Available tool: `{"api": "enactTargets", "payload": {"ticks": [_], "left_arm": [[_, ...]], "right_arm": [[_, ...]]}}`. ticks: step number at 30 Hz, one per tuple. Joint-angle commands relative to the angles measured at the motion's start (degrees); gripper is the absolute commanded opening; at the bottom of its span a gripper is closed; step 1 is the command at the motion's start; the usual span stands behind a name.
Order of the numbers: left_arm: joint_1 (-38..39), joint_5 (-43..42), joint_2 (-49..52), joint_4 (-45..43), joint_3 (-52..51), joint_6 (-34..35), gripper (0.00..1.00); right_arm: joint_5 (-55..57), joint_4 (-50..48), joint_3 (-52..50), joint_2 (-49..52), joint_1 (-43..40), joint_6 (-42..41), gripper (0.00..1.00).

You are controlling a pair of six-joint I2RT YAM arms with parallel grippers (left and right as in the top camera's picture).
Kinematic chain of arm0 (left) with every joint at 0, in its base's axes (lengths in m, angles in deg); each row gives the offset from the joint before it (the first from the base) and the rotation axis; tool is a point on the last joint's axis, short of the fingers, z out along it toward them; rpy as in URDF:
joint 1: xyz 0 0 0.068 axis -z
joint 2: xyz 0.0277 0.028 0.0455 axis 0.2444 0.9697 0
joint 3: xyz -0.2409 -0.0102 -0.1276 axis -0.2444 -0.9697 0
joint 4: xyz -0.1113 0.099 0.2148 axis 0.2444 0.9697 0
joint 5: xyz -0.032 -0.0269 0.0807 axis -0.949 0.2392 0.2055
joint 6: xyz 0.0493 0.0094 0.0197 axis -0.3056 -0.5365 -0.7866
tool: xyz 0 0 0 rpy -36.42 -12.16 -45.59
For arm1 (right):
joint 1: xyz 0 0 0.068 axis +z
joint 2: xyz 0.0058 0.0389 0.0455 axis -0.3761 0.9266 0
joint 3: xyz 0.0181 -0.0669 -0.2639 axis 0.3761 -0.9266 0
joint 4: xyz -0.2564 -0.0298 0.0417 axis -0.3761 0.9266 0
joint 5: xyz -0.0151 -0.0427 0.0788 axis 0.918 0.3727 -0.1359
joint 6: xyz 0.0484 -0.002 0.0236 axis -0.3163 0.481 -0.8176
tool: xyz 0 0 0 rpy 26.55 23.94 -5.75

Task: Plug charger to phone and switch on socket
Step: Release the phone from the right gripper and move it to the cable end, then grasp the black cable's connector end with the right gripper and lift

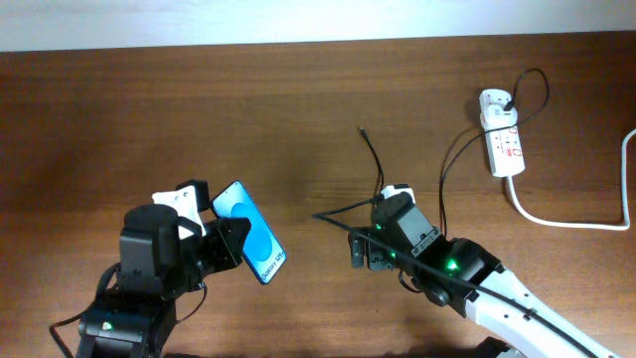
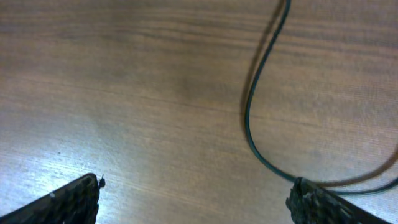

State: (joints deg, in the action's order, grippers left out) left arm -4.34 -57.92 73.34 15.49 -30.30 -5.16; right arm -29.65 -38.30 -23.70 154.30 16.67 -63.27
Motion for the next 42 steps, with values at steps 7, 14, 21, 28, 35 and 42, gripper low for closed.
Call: {"api": "enactTargets", "payload": {"ticks": [7,14,21,28,35,42], "left_arm": [[-0.09,-1.29,-0.76,-0.50,0.85,-1.99,0.00],[-0.11,-0.46,-0.74,-0.66,0.85,-2.01,0.00],[-0.11,1.84,-0.70,-0.68,0.85,-2.01,0.00],[-0.11,4.96,-0.70,-0.50,0.85,-2.01,0.00],[-0.11,4.94,-0.70,0.79,0.85,-2.01,0.00],[-0.11,6.88,-0.70,0.79,0.85,-1.99,0.00]], "right_arm": [[3.87,-3.08,0.61,0.15,-0.28,3.23,0.98],[10.16,-8.35,0.61,1.49,-0.94,7.74,0.98],[7.10,-19.65,4.70,16.26,-11.61,18.78,0.98],[8.15,-26.84,18.14,38.66,-14.86,24.41,0.82],[7.50,-34.45,22.69,50.80,-17.86,24.41,0.71],[5.42,-40.74,22.69,52.50,-17.84,24.39,0.59]]}}
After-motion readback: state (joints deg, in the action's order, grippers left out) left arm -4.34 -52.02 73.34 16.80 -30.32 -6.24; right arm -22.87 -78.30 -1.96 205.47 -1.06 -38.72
